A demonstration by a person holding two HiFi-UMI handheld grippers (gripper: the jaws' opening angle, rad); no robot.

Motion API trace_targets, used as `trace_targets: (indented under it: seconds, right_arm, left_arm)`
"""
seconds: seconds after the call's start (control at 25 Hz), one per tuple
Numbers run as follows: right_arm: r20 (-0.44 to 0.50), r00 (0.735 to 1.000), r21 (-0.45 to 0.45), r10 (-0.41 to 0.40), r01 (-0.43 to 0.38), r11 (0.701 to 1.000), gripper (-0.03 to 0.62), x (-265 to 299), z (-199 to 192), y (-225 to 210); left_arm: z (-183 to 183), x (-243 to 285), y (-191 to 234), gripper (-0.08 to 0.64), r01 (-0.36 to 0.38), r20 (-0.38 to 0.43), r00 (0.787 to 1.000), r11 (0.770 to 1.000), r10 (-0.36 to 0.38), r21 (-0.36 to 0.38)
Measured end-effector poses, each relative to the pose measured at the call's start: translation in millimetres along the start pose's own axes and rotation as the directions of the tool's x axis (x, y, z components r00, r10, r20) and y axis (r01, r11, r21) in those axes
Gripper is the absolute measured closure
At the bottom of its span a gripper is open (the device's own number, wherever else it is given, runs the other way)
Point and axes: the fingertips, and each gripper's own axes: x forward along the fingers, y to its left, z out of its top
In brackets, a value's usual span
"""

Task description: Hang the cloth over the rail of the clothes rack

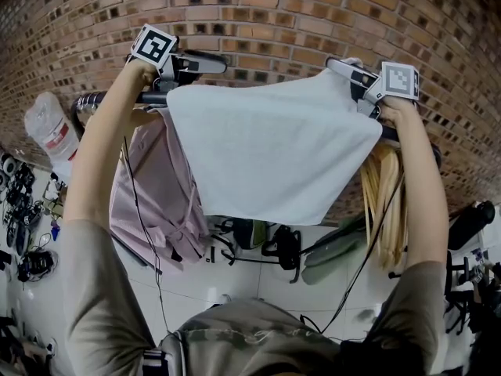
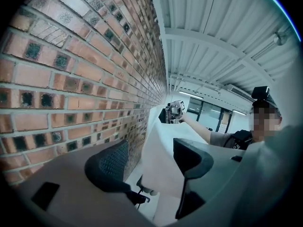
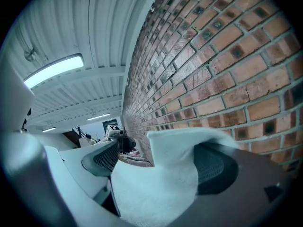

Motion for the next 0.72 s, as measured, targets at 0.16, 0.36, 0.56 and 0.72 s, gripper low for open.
trace_targets:
  seconds: [0.16,0.36,0.56,0.72]
  right_arm:
    - [-0.001,0.998,0.030,-0.067,0.067,0.997,0.117,-4.4,-3.7,-9.7]
    - [-0.003,0.998,0.062,-0.057,0.057,0.996,0.117,-4.1,-3.4,-14.2]
    - [-0.017,0.997,0.040,0.076,-0.075,0.996,0.118,2.6,-9.2,12.7]
    - [-0.109,0.973,0.028,0.203,-0.201,0.979,0.118,11.8,-31.3,43.6]
  left_arm:
    - [-2.0,0.2,-1.4,0.265,0.002,-0.006,1.000,1.000,-0.002,0.011]
    - [-1.0,0.8,1.2,0.265,-0.007,-0.012,1.000,1.000,0.007,0.020]
    - [0.6,1.5,-2.3,0.264,-0.004,0.010,1.000,1.000,0.004,-0.003]
    - [-3.0,0.4,-1.1,0.264,-0.014,-0.002,1.000,1.000,0.014,0.019]
